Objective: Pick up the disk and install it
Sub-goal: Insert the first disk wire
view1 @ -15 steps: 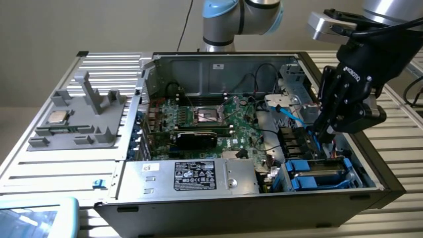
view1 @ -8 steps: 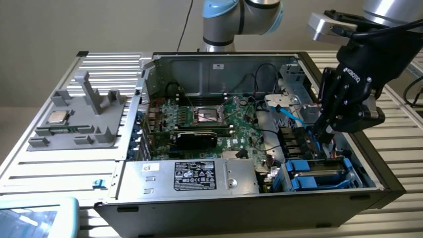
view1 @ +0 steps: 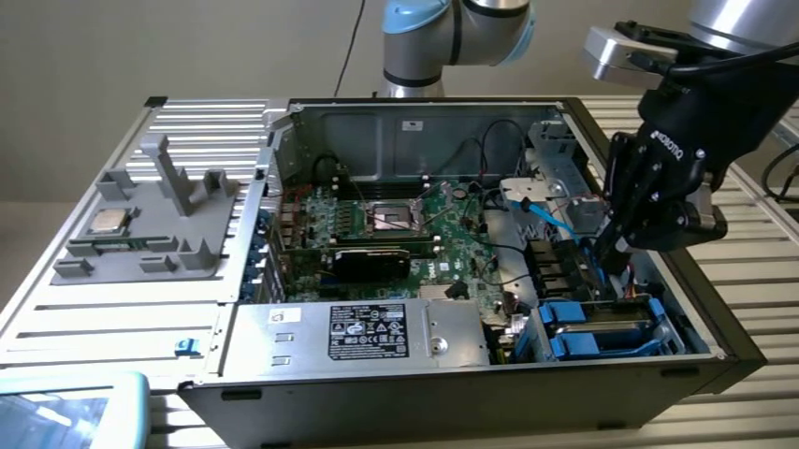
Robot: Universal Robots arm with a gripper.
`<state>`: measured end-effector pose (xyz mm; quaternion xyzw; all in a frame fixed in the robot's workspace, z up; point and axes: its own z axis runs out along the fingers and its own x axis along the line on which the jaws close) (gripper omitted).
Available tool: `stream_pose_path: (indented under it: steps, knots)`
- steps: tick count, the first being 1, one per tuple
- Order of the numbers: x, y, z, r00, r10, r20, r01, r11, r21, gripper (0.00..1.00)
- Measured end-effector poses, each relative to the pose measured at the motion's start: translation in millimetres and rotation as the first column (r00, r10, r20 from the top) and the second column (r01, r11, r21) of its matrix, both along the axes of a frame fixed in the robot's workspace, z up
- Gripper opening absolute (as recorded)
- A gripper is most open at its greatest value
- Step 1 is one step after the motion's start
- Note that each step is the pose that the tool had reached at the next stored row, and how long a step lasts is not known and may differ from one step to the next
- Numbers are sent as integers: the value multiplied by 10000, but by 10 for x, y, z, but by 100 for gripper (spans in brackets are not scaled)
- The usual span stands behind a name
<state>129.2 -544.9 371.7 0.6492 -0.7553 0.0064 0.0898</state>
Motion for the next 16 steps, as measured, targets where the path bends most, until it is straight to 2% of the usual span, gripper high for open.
stream_pose_path:
  steps: [4, 6, 10, 12, 16]
  knots:
    - [-24, -12, 19, 10000, -1, 17, 1, 10000, 1, 16]
    - [-38, -13, 20, 10000, -1, 85, 1, 10000, 2, 16]
    - [-60, -18, 20, 9994, -1, 342, 1, 10000, 4, 16]
    - [-69, -23, 21, 9993, 0, 381, 0, 10000, 8, 16]
    - [-87, -41, 21, 9991, -2, 416, 1, 10000, 24, 16]
